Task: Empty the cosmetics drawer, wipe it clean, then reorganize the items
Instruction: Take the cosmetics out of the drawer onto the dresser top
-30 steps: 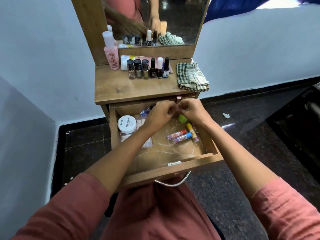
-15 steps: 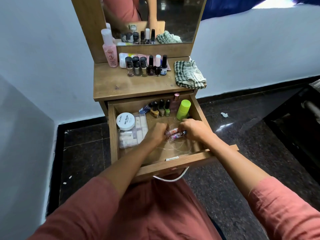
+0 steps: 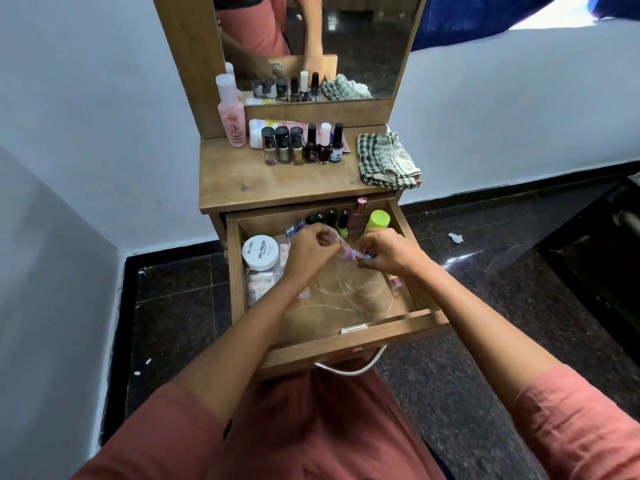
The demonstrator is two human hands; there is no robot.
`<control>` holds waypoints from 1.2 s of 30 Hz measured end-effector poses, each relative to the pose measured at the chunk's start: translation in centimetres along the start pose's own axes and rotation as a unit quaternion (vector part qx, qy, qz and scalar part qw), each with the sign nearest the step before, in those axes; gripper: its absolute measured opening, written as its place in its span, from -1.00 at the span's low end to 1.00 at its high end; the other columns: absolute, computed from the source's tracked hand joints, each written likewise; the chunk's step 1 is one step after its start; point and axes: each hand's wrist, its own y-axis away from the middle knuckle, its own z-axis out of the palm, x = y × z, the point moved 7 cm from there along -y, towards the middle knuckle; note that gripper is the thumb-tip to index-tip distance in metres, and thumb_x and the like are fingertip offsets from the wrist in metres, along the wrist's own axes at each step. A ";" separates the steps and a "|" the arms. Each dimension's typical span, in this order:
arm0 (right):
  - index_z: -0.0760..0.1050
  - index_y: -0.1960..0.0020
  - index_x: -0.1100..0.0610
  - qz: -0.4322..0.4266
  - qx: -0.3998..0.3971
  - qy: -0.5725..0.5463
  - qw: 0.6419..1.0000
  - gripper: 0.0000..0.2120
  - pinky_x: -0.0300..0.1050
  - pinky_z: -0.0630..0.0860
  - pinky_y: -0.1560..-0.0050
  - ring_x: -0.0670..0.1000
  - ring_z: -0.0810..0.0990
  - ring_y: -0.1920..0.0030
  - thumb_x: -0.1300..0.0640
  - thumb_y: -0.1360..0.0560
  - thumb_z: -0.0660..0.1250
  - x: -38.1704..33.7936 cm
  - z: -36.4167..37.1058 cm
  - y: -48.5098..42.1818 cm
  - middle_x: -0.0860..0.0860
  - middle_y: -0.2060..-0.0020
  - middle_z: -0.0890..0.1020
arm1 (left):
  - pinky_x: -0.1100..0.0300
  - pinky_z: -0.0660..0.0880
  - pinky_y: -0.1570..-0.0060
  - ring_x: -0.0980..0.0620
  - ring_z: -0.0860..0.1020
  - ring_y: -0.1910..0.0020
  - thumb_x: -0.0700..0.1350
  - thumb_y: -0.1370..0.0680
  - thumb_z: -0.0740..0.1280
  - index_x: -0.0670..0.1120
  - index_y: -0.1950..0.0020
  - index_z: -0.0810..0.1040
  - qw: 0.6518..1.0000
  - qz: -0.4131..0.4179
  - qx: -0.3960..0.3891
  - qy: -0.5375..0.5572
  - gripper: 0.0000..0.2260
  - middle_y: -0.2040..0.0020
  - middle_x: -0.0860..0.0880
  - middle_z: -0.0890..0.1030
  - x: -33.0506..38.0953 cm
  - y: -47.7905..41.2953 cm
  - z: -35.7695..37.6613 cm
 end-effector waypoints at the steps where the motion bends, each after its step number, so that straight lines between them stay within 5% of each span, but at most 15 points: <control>1: 0.58 -0.01 0.16 -0.012 0.014 -0.029 0.999 -0.78 -0.02 0.55 0.09 0.11 0.60 0.06 0.15 -0.38 0.42 -0.5 -0.7 -0.3 0.09 0.06 0.62 | 0.57 0.40 0.31 0.44 0.48 0.40 -0.34 -0.40 0.37 -0.23 0.10 0.60 1.000 0.000 0.015 0.016 -0.90 0.22 -0.05 0.57 0.5 -0.2 -0.8; 7: 0.58 0.00 0.29 -0.040 0.124 -0.170 0.977 -0.81 -0.46 0.42 0.27 -0.04 0.53 0.20 0.29 -0.39 0.40 -3.8 -5.6 -1.6 0.18 0.14 0.65 | 0.49 0.47 0.19 0.18 0.55 0.14 -0.24 -0.48 0.34 -0.21 -0.03 0.57 0.998 0.042 0.049 0.027 -0.86 0.09 -0.03 0.60 4.4 -1.8 -6.0; 10: 0.53 -0.09 0.33 -0.041 0.146 -0.256 0.955 -0.74 -0.53 0.47 0.21 -0.04 0.56 0.14 0.32 -0.41 0.38 -5.7 -7.2 -3.1 0.11 0.11 0.60 | 0.56 0.47 0.21 0.33 0.53 0.24 -0.24 -0.50 0.33 -0.20 -0.07 0.57 0.993 0.080 0.087 -0.007 -0.84 0.09 -0.01 0.61 5.9 -3.1 -8.9; 13: 0.54 -0.07 0.36 -0.048 0.197 -0.277 0.939 -0.74 -0.56 0.46 0.22 -0.03 0.56 0.12 0.31 -0.40 0.40 -7.6 -8.4 -5.3 0.15 0.09 0.62 | 0.46 0.52 0.11 0.21 0.57 0.17 -0.23 -0.50 0.34 -0.19 -0.08 0.58 0.984 0.106 0.137 -0.033 -0.82 0.05 -0.04 0.64 6.7 -4.3 -11.1; 17: 0.58 0.05 0.32 -0.041 0.251 -0.279 0.926 -0.83 -0.49 0.45 0.24 -0.06 0.54 0.19 0.30 -0.37 0.42 -8.9 -8.3 -8.1 0.13 0.19 0.64 | 0.31 0.48 -0.02 0.11 0.56 0.03 -0.22 -0.49 0.35 -0.20 -0.15 0.56 0.977 0.108 0.173 -0.054 -0.77 -0.03 -0.12 0.64 7.0 -5.8 -12.5; 22: 0.58 -0.03 0.25 0.013 0.255 -0.271 0.928 -0.80 -0.10 0.54 0.02 -0.02 0.58 0.09 0.24 -0.41 0.40 -9.2 -6.7 -10.3 0.12 0.07 0.67 | 0.26 0.50 -0.04 0.01 0.60 -0.02 -0.22 -0.49 0.36 -0.20 -0.17 0.55 0.976 0.089 0.187 -0.067 -0.74 -0.06 -0.14 0.64 5.7 -7.3 -12.6; 27: 0.55 -0.06 0.31 0.018 0.272 -0.302 0.913 -0.78 -0.23 0.46 0.02 0.02 0.58 0.05 0.29 -0.42 0.37 -9.8 -6.5 -10.8 0.18 0.03 0.65 | 0.30 0.52 0.06 0.13 0.55 0.12 -0.27 -0.46 0.38 -0.20 -0.11 0.55 0.976 0.079 0.194 -0.056 -0.77 0.04 -0.10 0.63 4.6 -8.0 -12.3; 31: 0.54 -0.05 0.33 0.022 0.280 -0.302 0.911 -0.80 -0.35 0.40 0.09 -0.02 0.54 0.10 0.35 -0.42 0.34 -9.9 -6.0 -11.0 0.19 0.03 0.64 | 0.30 0.51 0.09 0.05 0.57 0.12 -0.31 -0.42 0.39 -0.23 -0.03 0.55 0.976 0.057 0.200 -0.062 -0.80 0.05 -0.14 0.63 2.8 -8.1 -11.7; 36: 0.54 -0.05 0.35 0.029 0.301 -0.308 0.902 -0.80 -0.24 0.48 0.03 0.06 0.60 0.06 0.40 -0.42 0.30 -9.9 -5.8 -11.5 0.21 0.06 0.64 | 0.23 0.52 0.07 0.03 0.58 0.12 -0.31 -0.39 0.43 -0.25 -0.03 0.55 0.978 0.040 0.200 -0.048 -0.78 0.04 -0.16 0.63 1.7 -8.6 -11.3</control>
